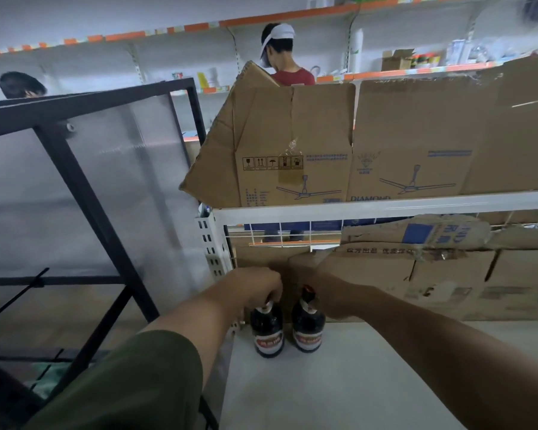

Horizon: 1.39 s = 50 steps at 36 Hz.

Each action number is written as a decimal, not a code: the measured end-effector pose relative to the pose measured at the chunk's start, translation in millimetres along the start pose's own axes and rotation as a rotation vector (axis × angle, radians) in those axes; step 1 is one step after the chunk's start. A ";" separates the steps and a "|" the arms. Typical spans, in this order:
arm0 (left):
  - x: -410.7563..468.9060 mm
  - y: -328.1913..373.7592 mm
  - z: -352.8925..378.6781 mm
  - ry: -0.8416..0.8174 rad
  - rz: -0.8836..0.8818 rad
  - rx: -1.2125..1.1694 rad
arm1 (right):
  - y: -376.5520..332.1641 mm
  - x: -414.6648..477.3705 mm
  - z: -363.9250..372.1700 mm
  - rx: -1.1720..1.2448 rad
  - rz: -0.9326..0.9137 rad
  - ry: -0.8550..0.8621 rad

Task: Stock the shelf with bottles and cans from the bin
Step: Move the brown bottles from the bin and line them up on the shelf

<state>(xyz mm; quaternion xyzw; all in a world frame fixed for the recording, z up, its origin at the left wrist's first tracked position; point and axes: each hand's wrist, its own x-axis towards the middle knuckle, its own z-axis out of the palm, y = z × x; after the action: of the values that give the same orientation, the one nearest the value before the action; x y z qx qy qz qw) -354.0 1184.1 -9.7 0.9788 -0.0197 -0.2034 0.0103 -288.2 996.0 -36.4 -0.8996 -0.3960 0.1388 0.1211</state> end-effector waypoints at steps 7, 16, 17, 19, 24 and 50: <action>-9.1 -21.6 -9.9 0.103 -0.054 -0.043 | 1.0 12.7 6.7 -0.088 -0.100 -0.022; -9.4 -22.8 -3.1 0.136 -0.026 -0.065 | -9.7 23.4 10.6 0.042 0.001 -0.048; -9.6 -23.6 -2.9 0.139 -0.031 -0.068 | -8.7 25.3 12.1 0.042 0.012 -0.048; -10.3 -24.8 -3.4 0.146 -0.028 -0.066 | -7.5 28.8 14.5 0.034 0.025 -0.038; -8.5 -22.5 -5.9 0.143 -0.039 -0.046 | -6.2 31.6 15.6 0.059 0.034 -0.022; 0.8 -14.9 -8.2 -0.027 0.004 0.000 | -5.1 28.1 21.0 0.060 -0.027 0.048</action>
<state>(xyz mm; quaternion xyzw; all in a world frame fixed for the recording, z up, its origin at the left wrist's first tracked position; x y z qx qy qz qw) -349.5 1199.0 -2.9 0.9759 -0.0217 -0.2167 0.0102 -280.8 1022.6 -58.6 -0.8932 -0.4007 0.1276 0.1595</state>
